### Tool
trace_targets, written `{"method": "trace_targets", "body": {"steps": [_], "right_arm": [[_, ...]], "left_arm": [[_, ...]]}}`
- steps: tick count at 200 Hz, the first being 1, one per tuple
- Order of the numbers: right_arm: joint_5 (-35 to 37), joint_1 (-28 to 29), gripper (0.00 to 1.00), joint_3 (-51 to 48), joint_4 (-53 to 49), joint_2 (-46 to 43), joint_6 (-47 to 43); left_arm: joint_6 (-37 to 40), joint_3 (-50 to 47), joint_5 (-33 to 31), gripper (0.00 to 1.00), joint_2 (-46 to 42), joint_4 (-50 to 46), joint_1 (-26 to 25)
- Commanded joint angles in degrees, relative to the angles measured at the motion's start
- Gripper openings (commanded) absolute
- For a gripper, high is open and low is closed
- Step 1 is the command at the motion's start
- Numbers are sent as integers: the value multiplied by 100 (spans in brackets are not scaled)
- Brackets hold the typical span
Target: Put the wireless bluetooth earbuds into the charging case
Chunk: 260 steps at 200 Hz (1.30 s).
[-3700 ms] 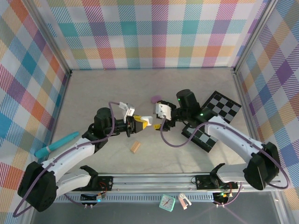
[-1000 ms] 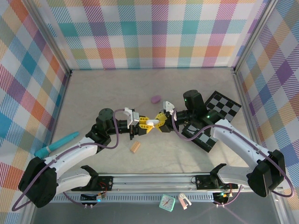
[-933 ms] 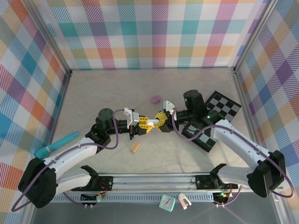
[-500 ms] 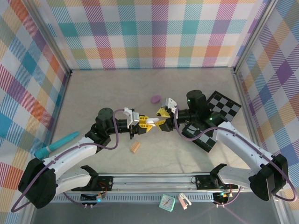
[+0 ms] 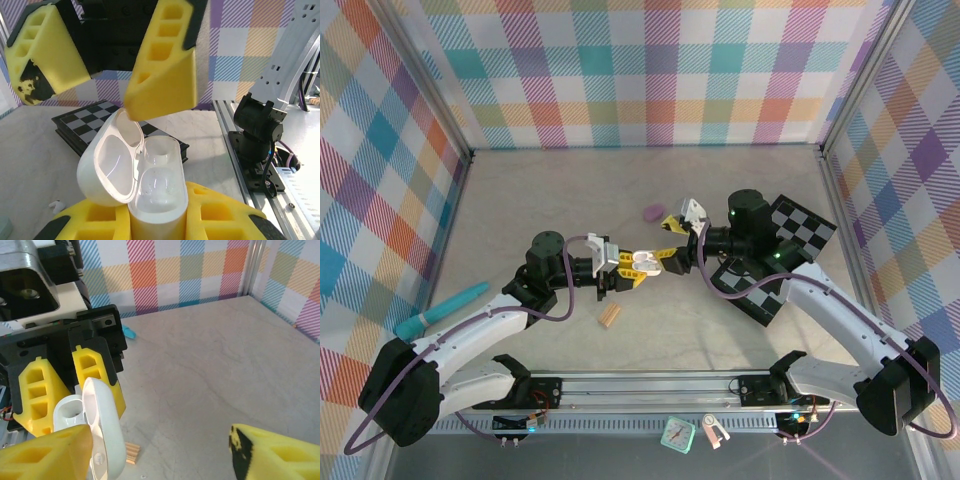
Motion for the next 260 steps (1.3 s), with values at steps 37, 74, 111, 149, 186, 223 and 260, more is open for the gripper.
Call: {"method": "trace_targets", "body": {"steps": [37,74,111,149,186,223,260], "right_arm": [[-177,-19,93,-241,450,-510,81],[1200,-125,99,-475,761,-837,889],[1374,-1025,99,-668,1049,-679,2542],[2247,-1395,99,-133,-121,185,3561],[2780,-1437,81,327,-1004,1354,4426],[2615,-1434,69,315,-970,2230,5229],[2526,-1448,57,298,-817,2867,5465]], "left_arm": [[16,-185,-271,0,19,569,-33],[-278,-442,-491,0,-76,1059,95],[-496,-740,-629,0,-96,1495,189],[-602,-835,-568,0,-92,1710,275],[-637,-854,-508,0,-10,1874,304],[-635,-889,-487,0,33,1994,315],[-637,-887,-450,0,59,1994,335]]}}
